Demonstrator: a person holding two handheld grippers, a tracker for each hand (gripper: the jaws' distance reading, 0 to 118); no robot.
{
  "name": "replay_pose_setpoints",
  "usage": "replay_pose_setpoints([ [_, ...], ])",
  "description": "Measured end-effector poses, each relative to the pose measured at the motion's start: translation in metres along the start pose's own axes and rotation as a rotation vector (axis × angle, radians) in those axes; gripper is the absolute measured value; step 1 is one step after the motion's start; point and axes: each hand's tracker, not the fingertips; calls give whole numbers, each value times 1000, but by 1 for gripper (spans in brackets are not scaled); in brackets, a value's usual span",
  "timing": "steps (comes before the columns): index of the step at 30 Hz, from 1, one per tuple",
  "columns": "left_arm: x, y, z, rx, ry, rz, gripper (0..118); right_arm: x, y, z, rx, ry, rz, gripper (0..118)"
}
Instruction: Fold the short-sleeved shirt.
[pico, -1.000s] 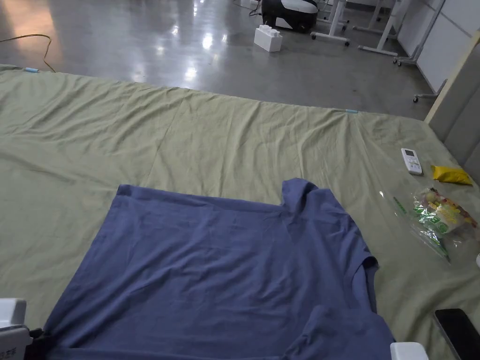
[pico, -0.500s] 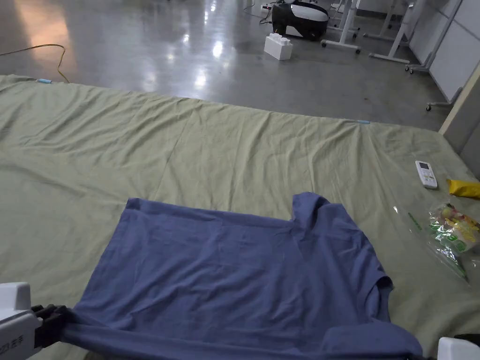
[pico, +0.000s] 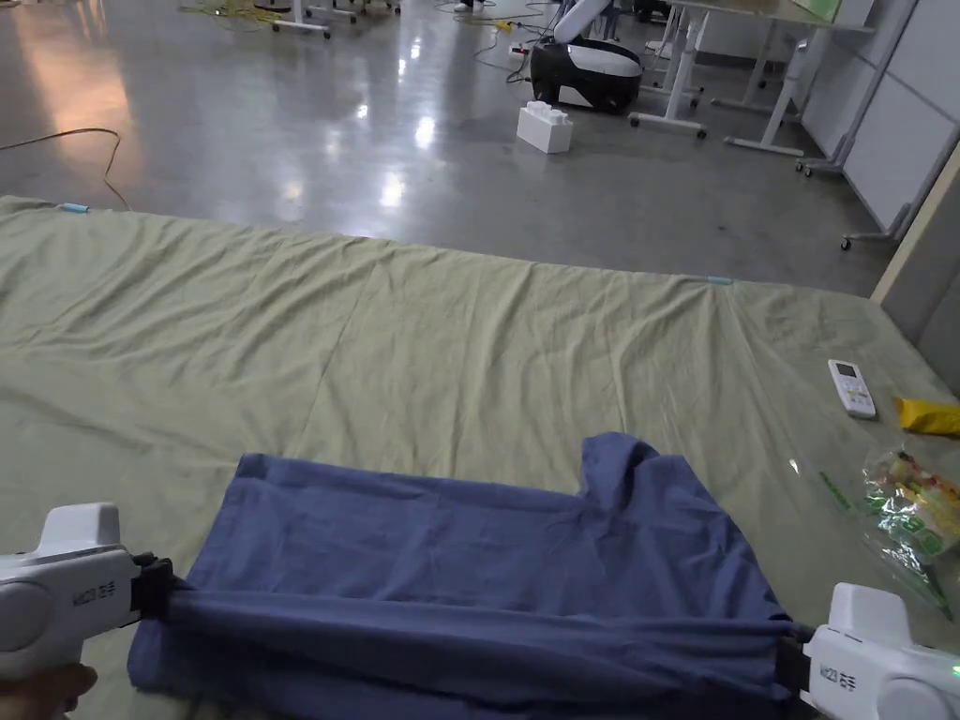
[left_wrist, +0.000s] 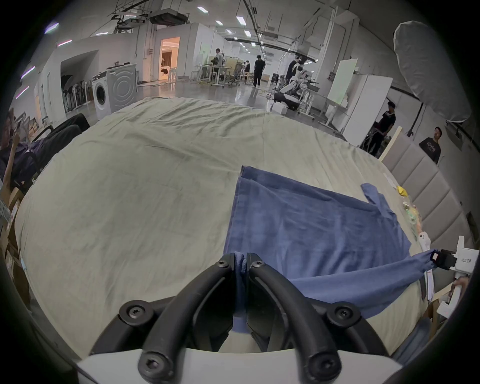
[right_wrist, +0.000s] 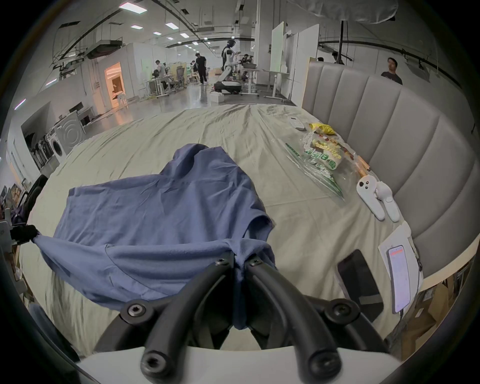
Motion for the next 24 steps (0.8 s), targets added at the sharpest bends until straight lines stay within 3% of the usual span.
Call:
replay_pose_setpoints([
  [13, -1, 8, -52, -58, 28, -20, 8, -11, 8, -79, -109, -4, 39, 8],
  [14, 0, 7, -50, -50, 29, -25, 8, -13, 9, -74, -81, 55, 54, 8],
  [16, 5, 7, -42, -28, 39, -34, 9, -11, 9, -63, -48, 50, 73, 17],
  [18, 10, 5, -30, 9, 39, -55, 19, -20, 6, -46, 64, 83, 119, 37],
  [19, 13, 6, -25, 30, 35, -64, 30, -22, 2, -36, 93, 80, 132, 50],
  [20, 18, 5, -17, 57, 25, -76, 49, -22, -2, -24, 142, 86, 138, 66],
  [22, 27, 2, -1, 119, 3, -102, 66, -30, -4, -5, 246, 70, 139, 71],
  [24, 39, -1, 18, 193, -1, -136, 66, -33, -12, 21, 362, 66, 141, 71],
])
